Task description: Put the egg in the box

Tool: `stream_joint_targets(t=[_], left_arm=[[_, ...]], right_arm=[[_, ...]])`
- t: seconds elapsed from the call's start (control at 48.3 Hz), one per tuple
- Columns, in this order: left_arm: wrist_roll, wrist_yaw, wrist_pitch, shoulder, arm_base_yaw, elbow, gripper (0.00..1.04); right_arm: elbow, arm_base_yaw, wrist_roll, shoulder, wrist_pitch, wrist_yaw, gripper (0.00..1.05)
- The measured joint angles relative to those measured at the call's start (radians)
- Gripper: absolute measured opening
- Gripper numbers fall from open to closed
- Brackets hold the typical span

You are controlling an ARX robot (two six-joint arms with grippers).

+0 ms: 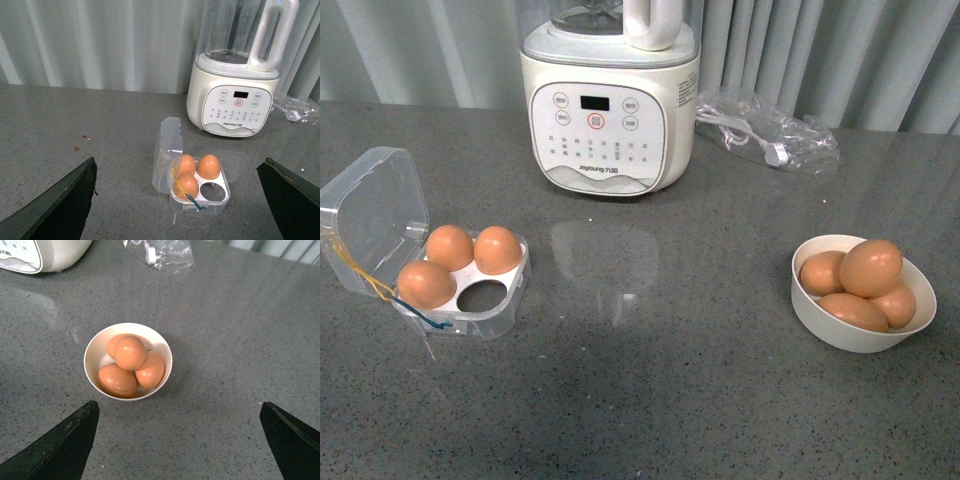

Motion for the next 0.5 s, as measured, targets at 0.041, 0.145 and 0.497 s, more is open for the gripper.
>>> stream_joint_targets(t=[0.041,0.145,0.497], left_arm=[[0.0,0.0,0.0,0.0,0.0,0.0,0.98],[0.0,0.0,0.0,0.0,0.0,0.0,0.98],[0.0,0.0,0.0,0.0,0.0,0.0,0.98]], right_arm=[[0.052,-0.005,0.008,0.077,-0.01,-0.022,0.97],[0.163,-0.021,0.012,0.235,-0.045,-0.066,0.97],[0.381,-0.03,-0.005,0.598,-0.093,-0.134,0.97]])
